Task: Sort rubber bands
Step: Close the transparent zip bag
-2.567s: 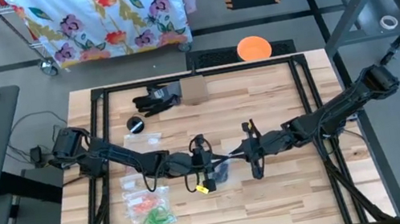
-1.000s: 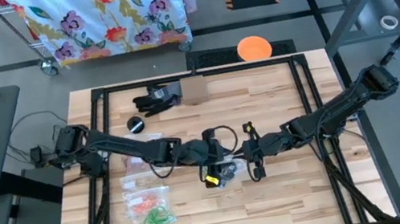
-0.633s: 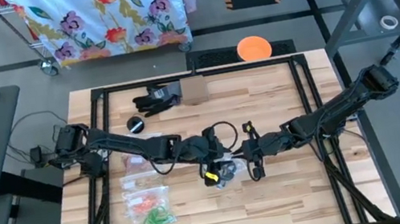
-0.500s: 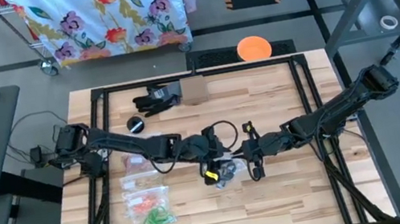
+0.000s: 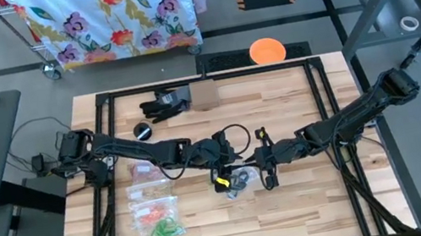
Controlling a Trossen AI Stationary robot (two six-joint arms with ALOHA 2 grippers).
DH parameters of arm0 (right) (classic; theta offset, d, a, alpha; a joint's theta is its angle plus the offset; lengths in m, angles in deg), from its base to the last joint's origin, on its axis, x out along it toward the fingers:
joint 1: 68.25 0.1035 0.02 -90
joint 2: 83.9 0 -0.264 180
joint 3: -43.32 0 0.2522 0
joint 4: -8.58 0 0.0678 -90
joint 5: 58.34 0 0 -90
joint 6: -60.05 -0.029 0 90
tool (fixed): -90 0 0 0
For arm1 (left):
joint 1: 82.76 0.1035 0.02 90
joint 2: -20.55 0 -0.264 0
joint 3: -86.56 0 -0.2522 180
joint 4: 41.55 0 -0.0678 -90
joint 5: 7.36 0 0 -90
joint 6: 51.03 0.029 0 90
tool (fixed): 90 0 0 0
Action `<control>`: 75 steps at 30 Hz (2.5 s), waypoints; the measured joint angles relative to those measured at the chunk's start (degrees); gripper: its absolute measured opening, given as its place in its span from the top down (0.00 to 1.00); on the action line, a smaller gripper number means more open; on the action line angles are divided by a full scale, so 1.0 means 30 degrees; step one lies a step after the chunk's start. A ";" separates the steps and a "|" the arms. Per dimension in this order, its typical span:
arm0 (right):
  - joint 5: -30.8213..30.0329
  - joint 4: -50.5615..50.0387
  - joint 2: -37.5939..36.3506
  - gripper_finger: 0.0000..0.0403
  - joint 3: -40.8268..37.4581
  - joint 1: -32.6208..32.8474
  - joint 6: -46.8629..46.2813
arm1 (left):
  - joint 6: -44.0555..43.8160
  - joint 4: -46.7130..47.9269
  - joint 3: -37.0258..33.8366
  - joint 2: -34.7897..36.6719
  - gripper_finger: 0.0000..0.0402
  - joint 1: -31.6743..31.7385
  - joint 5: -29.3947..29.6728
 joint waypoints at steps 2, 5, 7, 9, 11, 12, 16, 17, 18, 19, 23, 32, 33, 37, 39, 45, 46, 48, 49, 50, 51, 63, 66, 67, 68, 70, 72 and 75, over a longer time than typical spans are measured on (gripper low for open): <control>0.0000 0.0007 0.0000 0.96 0.0000 -0.0030 -0.0059 | -0.0003 0.0020 0.0000 0.0000 0.73 0.0007 -0.0119; 0.0000 0.0043 0.0000 0.96 0.0000 -0.0030 -0.0299 | 0.0001 -0.0008 0.0000 0.0000 0.75 0.0031 -0.0112; 0.0000 0.0198 0.0000 0.96 0.0000 -0.0023 -0.0339 | 0.0007 -0.0035 0.0000 0.0000 0.75 0.0038 -0.0112; 0.0000 0.0321 0.0000 0.96 0.0000 -0.0025 -0.0378 | 0.0007 0.0002 0.0000 0.0000 0.76 0.0047 -0.0112; 0.0007 0.0344 0.0000 0.96 0.0000 -0.0029 -0.0508 | 0.0007 0.0118 0.0000 0.0000 0.76 0.0077 -0.0167; 0.0000 0.0349 0.0000 0.96 0.0000 -0.0023 -0.0531 | 0.0007 0.0174 0.0000 0.0000 0.76 0.0089 -0.0219; 0.0000 0.0470 -0.0005 0.96 0.0000 -0.0030 -0.0543 | 0.0080 0.0053 -0.0005 -0.0005 0.76 0.0089 -0.0211; 0.0000 0.0470 -0.0007 0.96 0.0000 -0.0026 -0.0543 | 0.0080 0.0004 -0.0007 -0.0007 0.76 0.0089 -0.0207; 0.0000 0.0466 -0.0007 0.96 0.0000 -0.0023 -0.0543 | 0.0085 -0.0006 -0.0007 -0.0007 0.76 0.0093 -0.0207; 0.0000 0.0457 -0.0007 0.96 0.0000 -0.0023 -0.0550 | 0.0136 0.0007 -0.0007 -0.0007 0.76 0.0094 -0.0214; -0.0007 0.0423 -0.0007 0.96 0.0000 -0.0030 -0.0623 | 0.0599 0.0067 -0.0007 -0.0007 0.82 0.0089 -0.0214; 0.0007 0.0266 -0.0019 0.96 0.0000 -0.0023 -0.0656 | 0.2510 -0.0232 -0.0029 -0.0028 1.00 -0.0257 0.0244; 0.0007 0.0189 -0.0029 0.96 0.0000 -0.0023 -0.0700 | 0.2514 -0.0303 -0.0029 -0.0035 1.00 -0.0301 0.0269; 0.0013 0.0015 -0.0036 0.96 0.0015 -0.0023 -0.0784 | 0.2668 -0.0485 -0.0037 -0.0044 1.00 -0.0445 0.0360; 0.0015 -0.0013 -0.0043 0.96 0.0015 -0.0009 -0.0804 | 0.2703 -0.0706 -0.0051 -0.0051 1.00 -0.0509 0.0427; 0.0087 -0.0074 -0.0066 0.96 0.0022 -0.0001 -0.0989 | 0.3155 -0.1970 -0.0080 -0.0066 1.00 -0.0736 0.0616; 0.0087 -0.0146 -0.0056 0.96 0.0022 -0.0005 -0.0999 | 0.3177 -0.2470 -0.0072 -0.0066 1.00 -0.0742 0.0594; 0.0084 -0.0402 0.0042 0.96 -0.0016 -0.0030 -0.1023 | 0.3177 -0.3031 0.0058 0.0050 1.00 -0.0756 0.0537; 0.0080 -0.0449 0.0044 0.96 -0.0029 -0.0030 -0.1040 | 0.3177 -0.3015 0.0058 0.0080 1.00 -0.0773 0.0520; 0.0067 -0.0334 0.0016 0.96 -0.0020 -0.0030 -0.1045 | 0.3177 -0.3029 0.0053 0.0072 1.00 -0.0811 0.0479; 0.0067 -0.0248 0.0000 0.96 -0.0011 -0.0030 -0.1046 | 0.3182 -0.2948 0.0040 0.0015 1.00 -0.0852 0.0477; 0.0000 -0.6541 -0.0109 0.96 0.4113 -0.0023 -0.0112 | 0.2623 -0.1666 0.0007 0.2479 1.00 -0.1157 0.1688; 0.0000 -1.0297 -0.0102 0.96 0.6614 -0.0150 0.0531 | 0.2608 -0.0458 0.0022 0.3880 1.00 -0.1647 0.2312; -0.0005 -1.1457 -0.0102 0.96 0.7606 -0.0190 0.0878 | 0.2651 0.0045 0.0018 0.4199 1.00 -0.1844 0.2611; 0.0000 -1.2525 -0.0088 0.96 0.8542 -0.0287 0.1236 | 0.2745 0.0420 0.0015 0.4419 1.00 -0.2014 0.2891; 0.0274 -1.4578 0.0173 0.96 1.0664 -0.0477 0.1543 | 0.2862 0.0786 -0.0112 0.4667 1.00 -0.2357 0.3378; 0.1235 -1.6437 0.0915 0.96 1.2575 -0.0782 0.1584 | 0.2803 0.0041 -0.0754 0.4693 1.00 -0.2578 0.3498; 0.2011 -1.8533 0.2651 0.96 1.4172 -0.1014 0.1543 | 0.2484 -0.2754 -0.2359 0.4062 1.00 -0.2697 0.3283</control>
